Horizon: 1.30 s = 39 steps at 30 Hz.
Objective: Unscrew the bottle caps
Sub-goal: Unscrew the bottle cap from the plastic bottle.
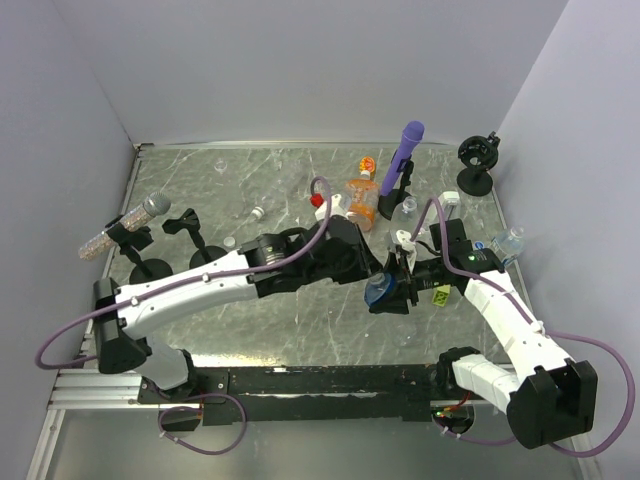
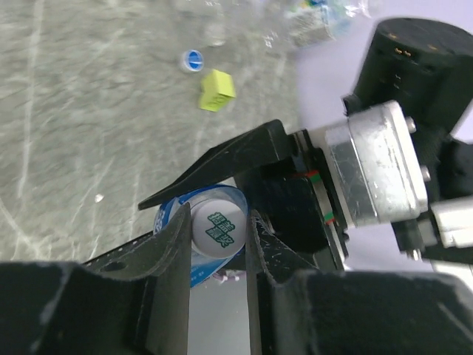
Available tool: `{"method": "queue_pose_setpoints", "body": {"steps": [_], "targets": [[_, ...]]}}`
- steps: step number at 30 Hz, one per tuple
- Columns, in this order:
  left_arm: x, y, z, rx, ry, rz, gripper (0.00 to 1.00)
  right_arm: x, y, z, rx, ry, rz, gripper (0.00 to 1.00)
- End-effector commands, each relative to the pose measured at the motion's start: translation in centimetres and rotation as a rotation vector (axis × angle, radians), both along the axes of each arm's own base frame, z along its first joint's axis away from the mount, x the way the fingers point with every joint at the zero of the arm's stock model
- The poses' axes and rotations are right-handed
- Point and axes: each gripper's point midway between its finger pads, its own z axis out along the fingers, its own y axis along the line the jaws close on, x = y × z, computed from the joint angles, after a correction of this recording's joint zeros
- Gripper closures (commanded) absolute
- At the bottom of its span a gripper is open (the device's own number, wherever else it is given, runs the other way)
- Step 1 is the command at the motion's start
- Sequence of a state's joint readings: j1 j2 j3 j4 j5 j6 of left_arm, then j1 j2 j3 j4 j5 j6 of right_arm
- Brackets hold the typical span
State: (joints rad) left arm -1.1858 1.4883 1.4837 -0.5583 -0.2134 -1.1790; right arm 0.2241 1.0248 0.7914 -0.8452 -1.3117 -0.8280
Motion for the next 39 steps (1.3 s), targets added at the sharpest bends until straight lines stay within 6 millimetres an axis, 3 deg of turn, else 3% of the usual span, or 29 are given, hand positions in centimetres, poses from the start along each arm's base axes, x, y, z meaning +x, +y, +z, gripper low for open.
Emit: {"method": "queue_pose_setpoints", "body": {"steps": [1, 4, 6, 8, 10, 13, 16, 23, 27, 32, 39], "targets": [[0.0, -2.1, 3.5, -0.089, 0.038, 0.118, 0.99, 0.9, 0.4, 1.2, 0.024, -0.104, 0.021, 0.87], [-0.2, -2.5, 3.4, -0.081, 0.021, 0.106, 0.98, 0.8, 0.4, 1.3, 0.026, -0.106, 0.023, 0.87], [-0.1, -2.1, 3.5, -0.087, 0.005, 0.114, 0.82, 0.8, 0.4, 1.4, 0.028, -0.109, 0.022, 0.87], [0.0, -1.6, 3.8, -0.092, -0.025, 0.113, 0.54, 0.7, 0.4, 1.4, 0.029, -0.112, 0.023, 0.87], [0.1, -1.0, 4.2, -0.095, -0.062, 0.105, 0.34, 0.7, 0.4, 1.4, 0.030, -0.110, 0.026, 0.87], [-0.1, 0.3, 5.9, -0.132, -0.132, 0.084, 0.17, 0.7, 0.4, 1.4, 0.030, -0.108, 0.024, 0.87], [-0.7, 1.4, 6.2, -0.137, -0.214, 0.021, 0.08, 0.7, 0.4, 1.4, 0.029, -0.112, 0.023, 0.87], [-2.2, 5.0, 4.6, -0.159, -0.493, -0.298, 0.01, 0.6, 0.4, 1.5, 0.032, -0.113, 0.028, 0.86], [-4.2, 5.6, 4.0, -0.249, -0.681, -0.627, 0.01, 0.6, 0.4, 1.5, 0.033, -0.112, 0.028, 0.86], [-5.0, 4.6, 2.5, -0.258, -0.930, -0.870, 0.01, 0.7, 0.4, 1.3, 0.030, -0.108, 0.026, 0.86], [-3.1, 2.1, 2.7, -0.302, -0.971, -0.934, 0.07, 0.7, 0.4, 1.3, 0.029, -0.110, 0.025, 0.86]]}}
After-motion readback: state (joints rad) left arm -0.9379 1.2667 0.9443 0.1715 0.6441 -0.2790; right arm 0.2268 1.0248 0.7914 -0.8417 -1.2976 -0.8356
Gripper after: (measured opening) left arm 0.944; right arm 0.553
